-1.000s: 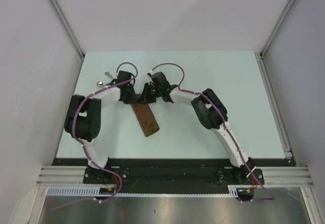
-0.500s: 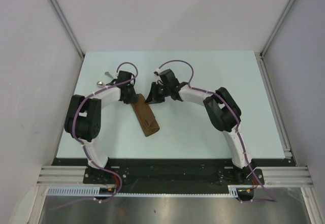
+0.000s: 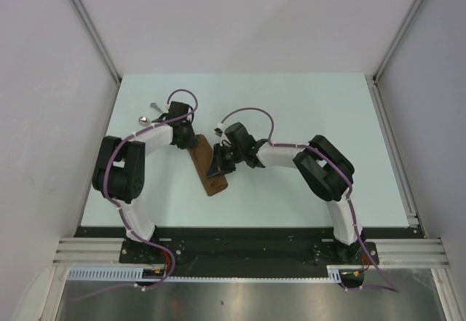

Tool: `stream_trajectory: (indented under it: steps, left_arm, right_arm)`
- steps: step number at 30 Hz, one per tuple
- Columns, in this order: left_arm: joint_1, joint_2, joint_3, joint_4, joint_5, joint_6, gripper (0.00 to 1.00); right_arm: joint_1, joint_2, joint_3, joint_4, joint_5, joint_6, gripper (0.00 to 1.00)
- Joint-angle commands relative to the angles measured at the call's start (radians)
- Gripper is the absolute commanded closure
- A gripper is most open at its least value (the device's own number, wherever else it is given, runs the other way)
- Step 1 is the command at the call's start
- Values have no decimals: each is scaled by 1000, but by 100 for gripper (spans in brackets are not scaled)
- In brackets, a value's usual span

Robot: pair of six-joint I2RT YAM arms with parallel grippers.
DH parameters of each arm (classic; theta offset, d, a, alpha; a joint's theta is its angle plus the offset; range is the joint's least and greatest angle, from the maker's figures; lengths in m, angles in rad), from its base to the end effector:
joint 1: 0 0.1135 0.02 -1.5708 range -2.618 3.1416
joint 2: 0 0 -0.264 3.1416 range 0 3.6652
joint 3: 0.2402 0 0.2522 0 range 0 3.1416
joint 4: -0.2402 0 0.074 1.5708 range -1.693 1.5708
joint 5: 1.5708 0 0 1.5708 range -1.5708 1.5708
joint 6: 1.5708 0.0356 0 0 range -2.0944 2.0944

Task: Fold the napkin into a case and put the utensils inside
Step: Stuff the top corner of the smaller-rectangle-folded napkin into the folded napkin.

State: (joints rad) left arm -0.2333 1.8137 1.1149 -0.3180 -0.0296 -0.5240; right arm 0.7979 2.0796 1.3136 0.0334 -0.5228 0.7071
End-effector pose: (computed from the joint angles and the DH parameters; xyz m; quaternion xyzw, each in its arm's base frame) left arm 0.3576 -0.0839 0.1649 -0.1433 0.9510 -0.0879 0.2593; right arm 0.2978 0.3308 0.1474 -0.1451 0.8767 0.4410 0.1256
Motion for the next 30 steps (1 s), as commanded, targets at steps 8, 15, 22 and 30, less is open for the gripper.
stream_trajectory:
  steps: [8,15,22,30]
  left_arm:
    - [-9,-115,22,-23,8,34,66]
    - [-18,-269,-44,-63,94,38,70]
    - [-24,-183,-158,29,249,-51,83]
    - [-23,-117,-185,2,158,-39,89]
  right_arm:
    - [35,56,-30,77,33,-11,91]
    - [46,92,-25,48,72,-57,91]
    - [75,86,-5,23,93,-73,90]
    - [70,-58,6,-81,129,-113,85]
